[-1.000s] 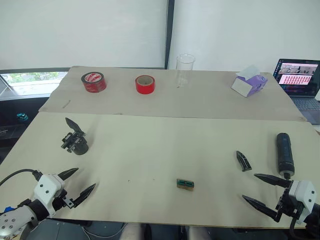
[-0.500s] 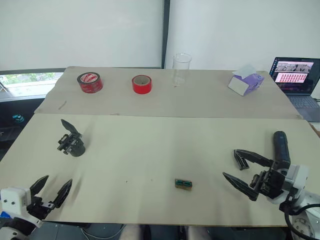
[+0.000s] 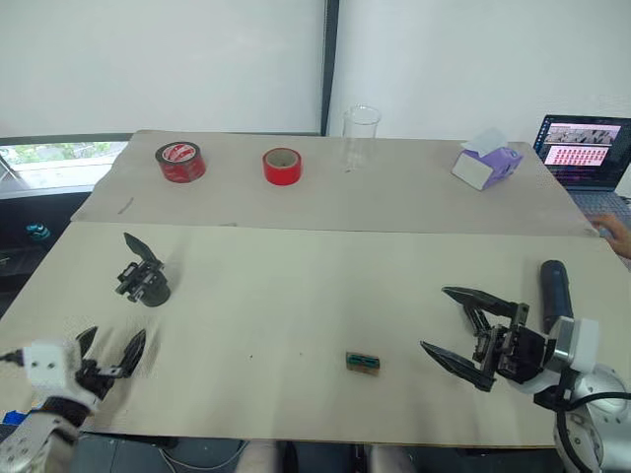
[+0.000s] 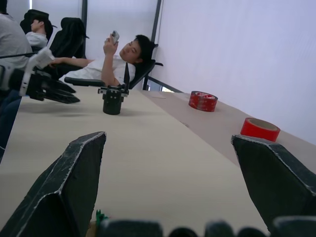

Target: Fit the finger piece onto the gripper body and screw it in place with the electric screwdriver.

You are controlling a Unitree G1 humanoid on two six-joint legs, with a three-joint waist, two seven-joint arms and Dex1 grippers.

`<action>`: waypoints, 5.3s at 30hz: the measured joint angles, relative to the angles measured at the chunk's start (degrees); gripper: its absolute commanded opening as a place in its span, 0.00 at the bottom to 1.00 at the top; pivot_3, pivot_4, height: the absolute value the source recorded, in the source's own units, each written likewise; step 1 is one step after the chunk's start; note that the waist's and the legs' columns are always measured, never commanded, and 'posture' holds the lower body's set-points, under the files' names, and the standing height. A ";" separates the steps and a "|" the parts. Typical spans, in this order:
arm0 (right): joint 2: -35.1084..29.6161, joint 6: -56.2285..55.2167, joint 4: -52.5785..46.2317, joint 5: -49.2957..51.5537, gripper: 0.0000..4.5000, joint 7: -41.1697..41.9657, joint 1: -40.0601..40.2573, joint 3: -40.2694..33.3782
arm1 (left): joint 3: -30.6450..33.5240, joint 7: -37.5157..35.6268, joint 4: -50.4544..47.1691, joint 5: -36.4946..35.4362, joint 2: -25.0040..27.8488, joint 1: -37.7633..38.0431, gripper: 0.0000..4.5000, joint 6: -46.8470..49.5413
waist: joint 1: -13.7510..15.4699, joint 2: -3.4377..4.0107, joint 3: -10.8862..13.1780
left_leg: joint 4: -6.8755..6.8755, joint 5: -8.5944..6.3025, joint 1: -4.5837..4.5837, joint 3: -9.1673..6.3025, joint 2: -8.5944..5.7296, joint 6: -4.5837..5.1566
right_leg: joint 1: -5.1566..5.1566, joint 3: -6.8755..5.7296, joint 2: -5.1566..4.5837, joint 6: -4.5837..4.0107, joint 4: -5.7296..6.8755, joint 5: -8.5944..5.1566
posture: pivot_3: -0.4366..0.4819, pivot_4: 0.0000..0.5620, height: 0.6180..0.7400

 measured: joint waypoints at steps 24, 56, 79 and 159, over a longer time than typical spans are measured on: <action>2.01 -3.49 4.57 -3.98 1.00 -0.93 1.57 2.27 | -9.33 3.57 17.71 8.30 1.93 -20.52 0.69 0.21 | 0.12 0.08 -0.10 | 0.00 0.10 0.06 0.00 -0.01 -0.13 | 0.04 -0.09 0.00 0.06 0.09 0.36 | 0.48 0.27 1.00; -1.18 -3.54 -2.47 -3.96 1.00 -3.98 14.95 -2.29 | -48.61 -17.31 15.32 18.99 -8.36 -34.83 0.51 -6.05 | 0.16 -0.10 0.02 | 0.06 0.37 -0.09 -0.08 -0.14 0.46 | 0.01 0.02 0.13 0.29 0.06 0.25 | 0.48 0.27 1.00; -1.18 -8.17 2.11 -4.53 1.00 -0.96 14.65 -3.69 | -47.30 -33.63 23.73 15.08 -2.00 -42.77 0.99 -3.43 | 0.70 0.05 -0.07 | 0.10 0.37 -0.05 -0.08 -0.18 0.53 | 0.06 0.00 0.09 0.32 0.08 0.22 | 0.48 0.27 1.00; -0.45 -7.29 -7.42 -5.60 1.00 -8.86 26.91 -6.11 | -47.80 -45.00 66.73 21.03 -16.02 -66.89 0.99 -25.02 | 0.70 0.08 -0.09 | 1.00 0.05 -0.58 -0.25 -0.31 1.09 | 0.05 -0.10 0.03 0.56 0.06 0.33 | 0.48 0.27 1.00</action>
